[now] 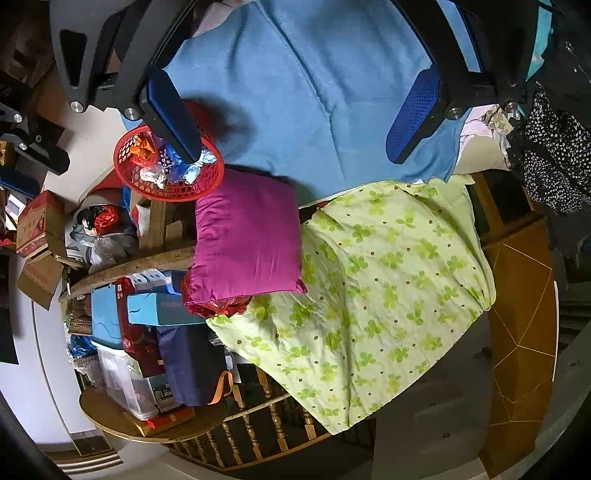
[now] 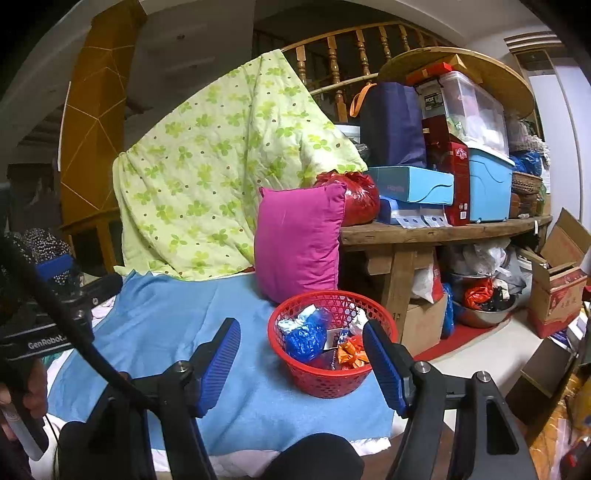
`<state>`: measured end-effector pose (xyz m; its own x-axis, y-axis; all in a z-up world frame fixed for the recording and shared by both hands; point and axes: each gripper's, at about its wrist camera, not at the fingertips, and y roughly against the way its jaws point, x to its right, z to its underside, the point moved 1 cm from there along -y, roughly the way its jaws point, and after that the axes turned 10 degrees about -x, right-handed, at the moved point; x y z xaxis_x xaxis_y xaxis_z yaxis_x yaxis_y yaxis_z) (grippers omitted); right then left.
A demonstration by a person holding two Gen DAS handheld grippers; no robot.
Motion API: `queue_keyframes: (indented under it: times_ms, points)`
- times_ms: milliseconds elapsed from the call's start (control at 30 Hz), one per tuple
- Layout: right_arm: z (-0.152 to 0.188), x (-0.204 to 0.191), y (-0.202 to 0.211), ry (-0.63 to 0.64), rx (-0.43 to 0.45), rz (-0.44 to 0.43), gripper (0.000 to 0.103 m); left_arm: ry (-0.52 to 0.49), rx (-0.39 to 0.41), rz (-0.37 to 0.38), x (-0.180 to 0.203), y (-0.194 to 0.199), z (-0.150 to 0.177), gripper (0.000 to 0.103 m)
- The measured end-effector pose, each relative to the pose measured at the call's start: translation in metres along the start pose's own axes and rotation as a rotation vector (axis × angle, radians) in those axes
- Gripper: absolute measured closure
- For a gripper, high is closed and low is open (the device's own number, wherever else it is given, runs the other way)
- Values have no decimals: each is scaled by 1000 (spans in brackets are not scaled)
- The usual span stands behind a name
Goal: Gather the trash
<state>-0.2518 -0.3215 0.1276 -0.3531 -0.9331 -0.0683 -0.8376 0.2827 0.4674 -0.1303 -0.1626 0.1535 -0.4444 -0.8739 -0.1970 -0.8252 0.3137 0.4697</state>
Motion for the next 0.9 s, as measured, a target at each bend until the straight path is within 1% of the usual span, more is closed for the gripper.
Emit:
queue_keyframes:
  times_ms: [400,733,833,900]
  points:
    - [0,10,7,-20,2,6,31,-7,-9,-41,6,9,-2,3]
    - [-1,14,15,-25,11,4,31,-17,-17,-34,9,15,-3,3]
    - [-1,13,16,-23,11,7,31,-25,-14,-53,12,17,-3,3]
    - [0,13,15,-25,2,5,31,-32,-14,-52,14,17,-2,3]
